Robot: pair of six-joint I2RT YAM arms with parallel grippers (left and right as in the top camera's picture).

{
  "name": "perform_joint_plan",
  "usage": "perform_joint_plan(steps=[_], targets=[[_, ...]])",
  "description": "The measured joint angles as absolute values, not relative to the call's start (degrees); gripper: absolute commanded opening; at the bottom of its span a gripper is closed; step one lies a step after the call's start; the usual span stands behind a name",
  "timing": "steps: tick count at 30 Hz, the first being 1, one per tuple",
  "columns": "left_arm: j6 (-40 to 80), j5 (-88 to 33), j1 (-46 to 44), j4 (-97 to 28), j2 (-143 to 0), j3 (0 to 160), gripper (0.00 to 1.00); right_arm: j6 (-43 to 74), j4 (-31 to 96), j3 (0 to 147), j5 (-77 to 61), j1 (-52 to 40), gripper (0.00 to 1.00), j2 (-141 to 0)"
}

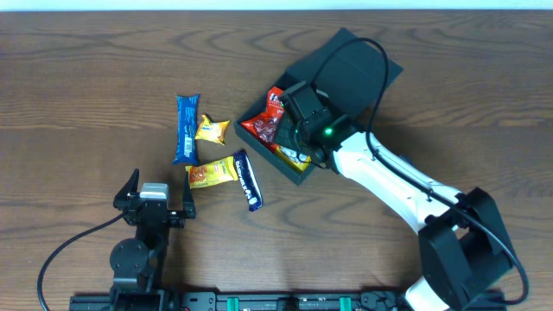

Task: Pack container

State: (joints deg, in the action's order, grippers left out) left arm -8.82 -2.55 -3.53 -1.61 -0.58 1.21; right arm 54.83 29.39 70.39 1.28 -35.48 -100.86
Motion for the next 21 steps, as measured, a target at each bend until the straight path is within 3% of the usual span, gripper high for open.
perform_joint_plan(steps=[21], targets=[[-8.8,-2.5,-3.5,-1.6,-0.6,1.2,0.95,54.5,39.8,67.7,11.7,-35.5,0.01,-100.9]])
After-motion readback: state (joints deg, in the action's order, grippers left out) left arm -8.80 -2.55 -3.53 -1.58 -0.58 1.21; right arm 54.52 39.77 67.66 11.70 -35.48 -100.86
